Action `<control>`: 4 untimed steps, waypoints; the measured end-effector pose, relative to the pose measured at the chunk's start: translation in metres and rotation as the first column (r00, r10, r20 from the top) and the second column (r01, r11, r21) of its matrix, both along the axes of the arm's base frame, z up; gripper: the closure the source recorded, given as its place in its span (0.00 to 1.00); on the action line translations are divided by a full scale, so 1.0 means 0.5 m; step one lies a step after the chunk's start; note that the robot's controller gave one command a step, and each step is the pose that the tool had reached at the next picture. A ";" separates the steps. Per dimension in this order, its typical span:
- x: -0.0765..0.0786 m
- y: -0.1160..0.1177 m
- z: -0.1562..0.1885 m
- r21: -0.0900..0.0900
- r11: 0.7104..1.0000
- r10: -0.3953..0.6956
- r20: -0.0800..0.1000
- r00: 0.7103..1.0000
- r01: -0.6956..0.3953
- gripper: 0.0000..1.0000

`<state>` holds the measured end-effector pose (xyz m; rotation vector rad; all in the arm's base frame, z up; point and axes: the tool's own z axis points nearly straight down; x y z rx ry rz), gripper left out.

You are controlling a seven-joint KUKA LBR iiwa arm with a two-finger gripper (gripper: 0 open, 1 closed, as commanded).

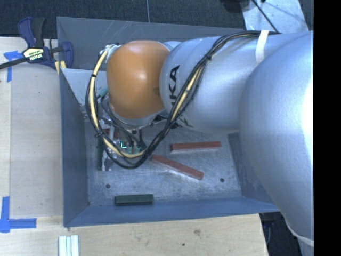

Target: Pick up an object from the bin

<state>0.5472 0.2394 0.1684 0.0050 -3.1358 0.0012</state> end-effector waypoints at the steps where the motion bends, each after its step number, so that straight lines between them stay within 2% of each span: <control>1: 0.005 -0.002 0.008 0.002 1.000 -0.003 0.008 1.000 0.003 0.00; 2: 0.077 -0.009 -0.083 0.005 0.993 -0.117 0.014 0.993 0.117 0.00; 3: 0.153 -0.042 -0.173 0.010 0.997 -0.073 0.017 0.997 0.073 0.00; 4: 0.149 -0.042 -0.183 0.007 0.960 -0.279 0.009 0.960 0.278 0.00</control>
Offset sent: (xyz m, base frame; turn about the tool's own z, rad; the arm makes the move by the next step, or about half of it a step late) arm 0.0748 -0.0107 -0.0984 0.2451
